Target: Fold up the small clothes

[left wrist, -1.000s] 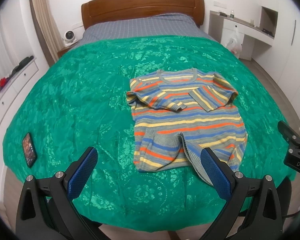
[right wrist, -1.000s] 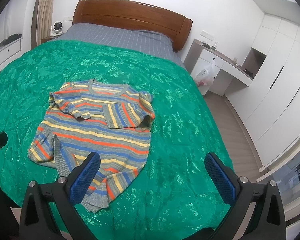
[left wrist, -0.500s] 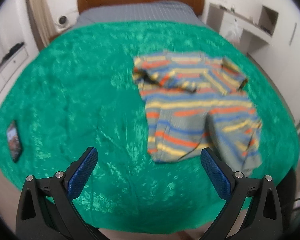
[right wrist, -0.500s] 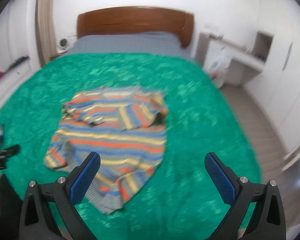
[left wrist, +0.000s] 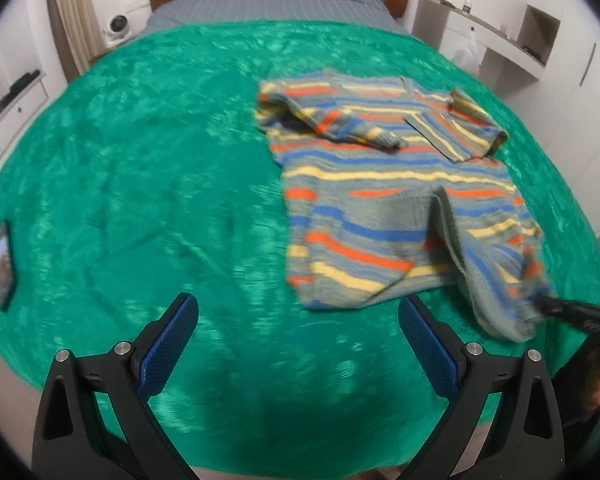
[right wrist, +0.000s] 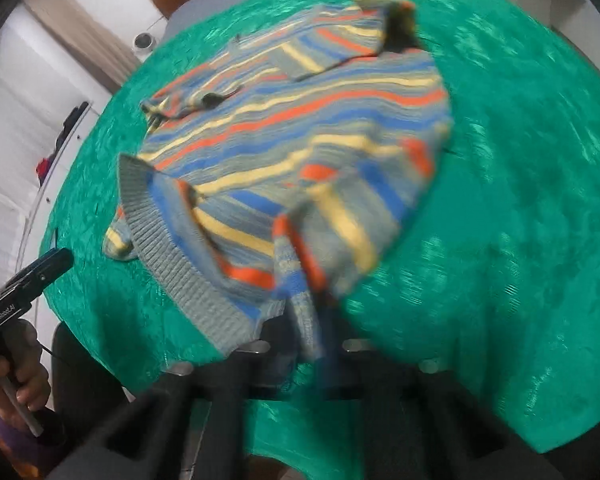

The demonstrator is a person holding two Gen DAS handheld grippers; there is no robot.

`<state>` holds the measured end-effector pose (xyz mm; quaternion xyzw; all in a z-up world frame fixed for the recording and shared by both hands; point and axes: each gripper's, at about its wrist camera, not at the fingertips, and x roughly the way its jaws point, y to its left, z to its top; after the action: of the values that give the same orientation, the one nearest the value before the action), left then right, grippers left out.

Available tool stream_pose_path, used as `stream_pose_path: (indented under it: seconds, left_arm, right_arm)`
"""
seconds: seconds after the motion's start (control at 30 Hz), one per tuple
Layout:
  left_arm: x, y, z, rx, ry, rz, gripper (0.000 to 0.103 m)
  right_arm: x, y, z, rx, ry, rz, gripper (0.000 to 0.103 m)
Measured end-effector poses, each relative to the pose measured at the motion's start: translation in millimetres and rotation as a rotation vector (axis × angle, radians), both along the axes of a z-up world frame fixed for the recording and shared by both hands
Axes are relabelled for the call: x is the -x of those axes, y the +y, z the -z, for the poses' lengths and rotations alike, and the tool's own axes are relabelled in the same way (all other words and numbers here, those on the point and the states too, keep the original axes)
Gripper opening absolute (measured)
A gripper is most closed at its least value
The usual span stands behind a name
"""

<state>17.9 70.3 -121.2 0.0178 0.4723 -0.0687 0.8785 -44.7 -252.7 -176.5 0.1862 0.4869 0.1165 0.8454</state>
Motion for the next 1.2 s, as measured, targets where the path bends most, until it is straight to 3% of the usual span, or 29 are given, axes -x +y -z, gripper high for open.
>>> stream_pose_path:
  seconds: [0.13, 0.2, 0.3, 0.43, 0.53, 0.6, 0.67, 0.83, 0.87, 0.9, 1.0, 1.07, 1.13, 1.2]
  left_arm:
    - [9, 31, -6, 0.005, -0.008, -0.05, 0.101]
    - [11, 38, -3, 0.021, 0.002, -0.068, 0.101]
    - [12, 34, 4, 0.027, 0.015, -0.073, 0.101]
    - [19, 31, 10, 0.044, 0.038, -0.083, 0.101]
    - [23, 37, 17, 0.059, 0.053, -0.105, 0.101]
    - [24, 42, 22, 0.066, 0.069, -0.123, 0.101]
    - [26, 46, 23, 0.076, 0.075, -0.141, 0.101]
    - [39, 58, 10, 0.086, 0.031, -0.165, 0.101]
    - [42, 65, 8, 0.087, 0.025, -0.173, 0.101]
    - [43, 71, 8, 0.089, 0.025, -0.181, 0.101]
    - [42, 85, 15, 0.13, 0.038, -0.202, 0.101]
    - [37, 92, 27, 0.218, 0.073, -0.203, 0.101]
    - [34, 87, 34, 0.294, 0.105, -0.184, 0.101]
    - [26, 69, 51, 0.355, 0.163, -0.114, 0.101]
  right_arm:
    - [38, -59, -18, 0.108, 0.008, 0.057, 0.004]
    - [50, -86, -13, 0.169, 0.04, 0.109, 0.004]
    - [55, -101, 5, 0.169, 0.097, 0.127, 0.007]
    - [54, -78, -15, 0.315, 0.008, 0.133, 0.042]
    - [47, -40, -43, 0.231, -0.102, 0.01, 0.048]
    - [31, -3, -53, 0.093, -0.131, -0.121, 0.059]
    - [5, 39, -52, -0.065, -0.145, -0.236, 0.061]
    - [-56, 107, -15, -0.085, -0.148, -0.258, 0.062]
    - [-59, 124, -7, -0.124, -0.126, -0.317, 0.062]
    - [-57, 138, -4, -0.153, -0.107, -0.385, 0.062]
    - [3, 190, -15, -0.209, -0.127, -0.788, 0.06]
    - [44, 192, -26, -0.196, -0.15, -0.904, 0.059]
    - [60, 170, -32, -0.183, -0.16, -0.886, 0.06]
    - [61, 126, -35, -0.15, -0.166, -0.755, 0.06]
